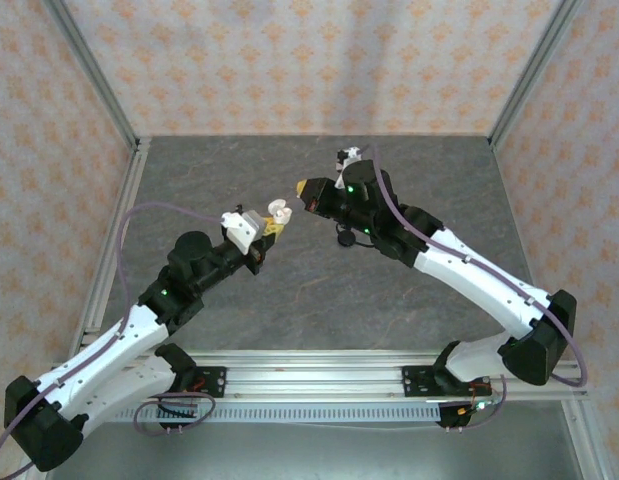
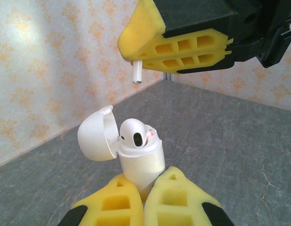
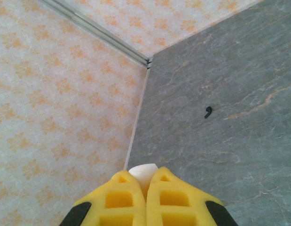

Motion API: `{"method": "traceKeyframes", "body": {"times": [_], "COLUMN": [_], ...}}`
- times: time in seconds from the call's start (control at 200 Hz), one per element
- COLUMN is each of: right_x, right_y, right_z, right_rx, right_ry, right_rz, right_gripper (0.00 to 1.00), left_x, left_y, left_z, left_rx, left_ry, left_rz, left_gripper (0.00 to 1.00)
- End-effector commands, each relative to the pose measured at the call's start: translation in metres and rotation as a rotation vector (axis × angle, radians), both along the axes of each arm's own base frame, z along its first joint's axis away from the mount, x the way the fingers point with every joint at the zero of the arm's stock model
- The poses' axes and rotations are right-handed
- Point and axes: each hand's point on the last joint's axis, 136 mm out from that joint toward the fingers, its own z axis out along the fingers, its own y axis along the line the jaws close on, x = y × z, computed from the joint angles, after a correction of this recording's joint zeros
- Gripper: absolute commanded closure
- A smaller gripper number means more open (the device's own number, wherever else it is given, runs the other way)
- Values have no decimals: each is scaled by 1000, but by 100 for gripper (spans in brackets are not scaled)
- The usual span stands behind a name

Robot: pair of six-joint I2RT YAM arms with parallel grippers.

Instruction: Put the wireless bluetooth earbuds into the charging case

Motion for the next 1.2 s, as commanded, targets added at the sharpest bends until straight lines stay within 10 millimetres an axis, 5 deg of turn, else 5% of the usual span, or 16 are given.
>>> {"method": "traceKeyframes", "body": {"times": [0.0,0.726,1.196], "right_x": [-7,-27,-32], "right_y": [8,21,13], "right_z": [16,2,-7], "right_rx": [37,-5,-113], "right_ry": [-35,-2,-17], "right_rz": [41,165,181], "right_gripper": [98,98,98], "left_x": [0,-2,-2], "left_y": [-1,-9,-11], "left_z": [29,43,46], "left_rx": [-60,-97,-104], "left_ry": [-62,-68,-69], "left_rz": [1,-45,-53], "left_gripper": [100,100,100]}}
